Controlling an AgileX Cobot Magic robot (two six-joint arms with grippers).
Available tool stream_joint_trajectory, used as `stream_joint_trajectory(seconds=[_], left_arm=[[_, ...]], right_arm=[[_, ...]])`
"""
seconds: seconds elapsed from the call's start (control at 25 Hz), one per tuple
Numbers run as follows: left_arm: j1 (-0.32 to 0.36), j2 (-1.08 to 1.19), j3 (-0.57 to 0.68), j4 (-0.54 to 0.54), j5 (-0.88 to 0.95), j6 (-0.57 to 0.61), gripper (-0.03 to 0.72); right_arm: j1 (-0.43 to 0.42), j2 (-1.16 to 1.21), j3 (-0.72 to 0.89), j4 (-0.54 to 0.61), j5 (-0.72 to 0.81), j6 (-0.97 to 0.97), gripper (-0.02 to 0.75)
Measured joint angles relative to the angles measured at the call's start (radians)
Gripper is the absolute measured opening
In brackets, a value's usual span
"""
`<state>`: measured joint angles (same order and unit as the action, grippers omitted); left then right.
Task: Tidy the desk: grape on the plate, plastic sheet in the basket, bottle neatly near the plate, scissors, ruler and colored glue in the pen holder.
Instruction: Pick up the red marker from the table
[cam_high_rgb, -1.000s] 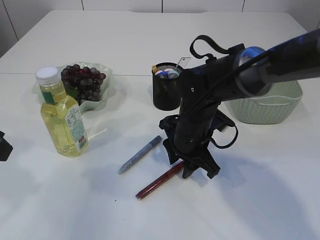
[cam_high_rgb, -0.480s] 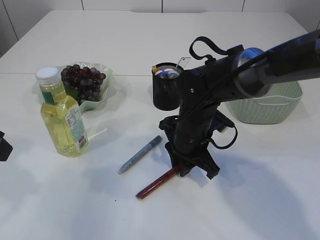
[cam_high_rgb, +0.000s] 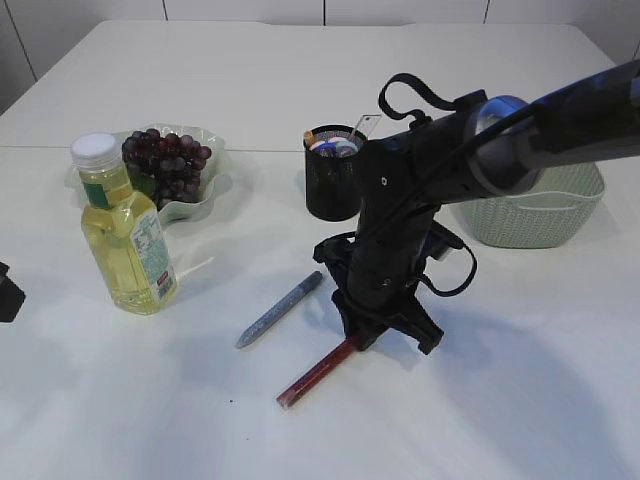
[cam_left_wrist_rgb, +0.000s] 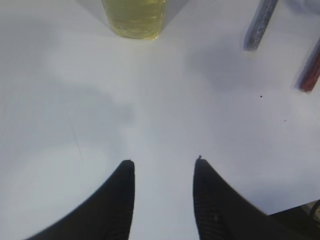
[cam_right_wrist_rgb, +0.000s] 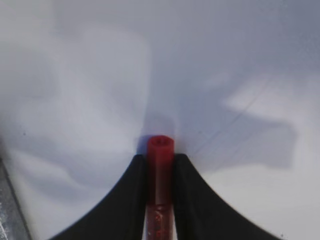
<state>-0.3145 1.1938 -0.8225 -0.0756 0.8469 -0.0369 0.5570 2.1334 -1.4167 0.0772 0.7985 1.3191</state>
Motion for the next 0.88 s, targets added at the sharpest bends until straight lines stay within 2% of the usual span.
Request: stream_joint_trajectory(seconds=[0.32,0.44,0.6,0.88], left_arm=[[0.000,0.000,0.000,0.000,0.000,0.000,0.289],[0.000,0.000,0.000,0.000,0.000,0.000,0.289],[0.000,0.000,0.000,-0.008,0.000,0.000,0.289],[0.000,0.000,0.000,-0.019,0.002,0.000,0.289]], right_arm=[[-0.012,-0.078,0.000,-0.003,-0.025,-0.375,0.143],[-0.050,-0.121,0.000,0.056,-0.027,-0.567,0.143],[-0.154,-0.162,0.000,0.266,-0.020,-0.896,0.143],[-0.341,-0.238,0.000,0.778,0.018,-1.560,0.134]])
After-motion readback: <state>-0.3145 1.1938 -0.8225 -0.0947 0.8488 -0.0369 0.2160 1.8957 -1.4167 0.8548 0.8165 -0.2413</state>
